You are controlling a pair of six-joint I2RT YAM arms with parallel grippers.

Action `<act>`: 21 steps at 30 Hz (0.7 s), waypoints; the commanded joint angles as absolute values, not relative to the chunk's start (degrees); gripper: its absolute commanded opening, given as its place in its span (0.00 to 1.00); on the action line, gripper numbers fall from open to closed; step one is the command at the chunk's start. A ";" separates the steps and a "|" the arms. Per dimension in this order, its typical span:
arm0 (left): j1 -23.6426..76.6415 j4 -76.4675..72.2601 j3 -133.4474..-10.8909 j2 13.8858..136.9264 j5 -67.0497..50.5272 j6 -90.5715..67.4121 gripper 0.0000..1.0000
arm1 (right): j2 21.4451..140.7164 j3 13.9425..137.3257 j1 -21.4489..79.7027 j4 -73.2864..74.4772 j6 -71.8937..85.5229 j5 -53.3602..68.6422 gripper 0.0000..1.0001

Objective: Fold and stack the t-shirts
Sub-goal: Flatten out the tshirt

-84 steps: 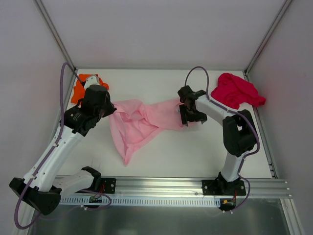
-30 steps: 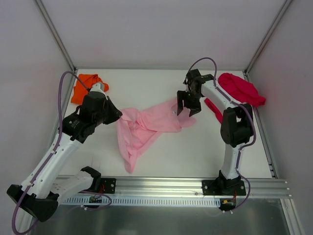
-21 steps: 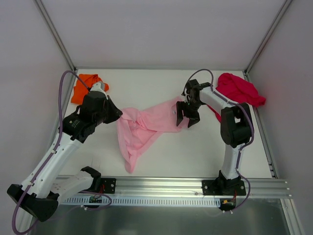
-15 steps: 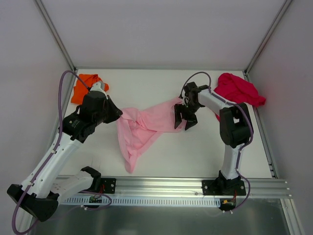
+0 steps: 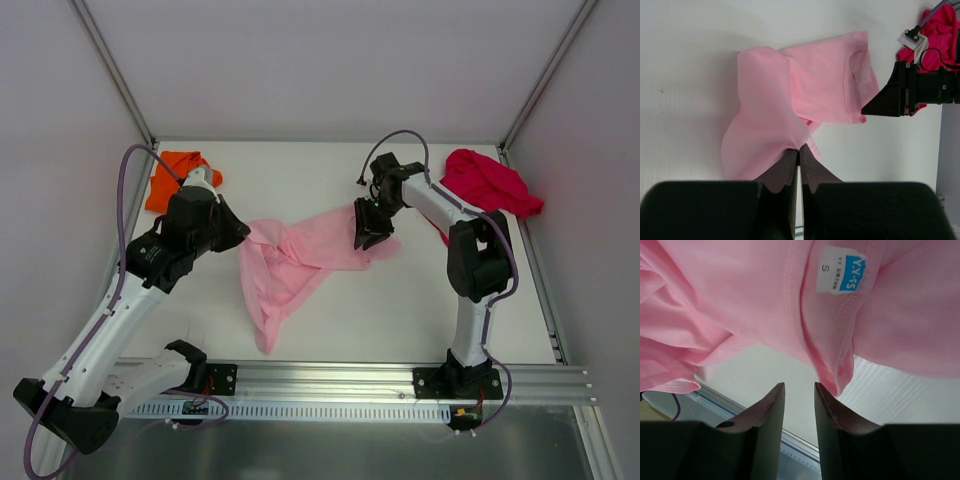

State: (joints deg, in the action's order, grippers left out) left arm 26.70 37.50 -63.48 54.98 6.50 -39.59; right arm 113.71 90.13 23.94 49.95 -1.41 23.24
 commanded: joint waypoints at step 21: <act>27.16 37.09 -64.51 52.21 7.82 -38.50 0.00 | 115.84 86.49 26.01 52.30 -3.43 15.20 0.54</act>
State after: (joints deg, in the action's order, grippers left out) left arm 26.70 37.54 -63.48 53.04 6.55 -39.59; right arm 114.96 87.42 25.45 53.36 -3.66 15.44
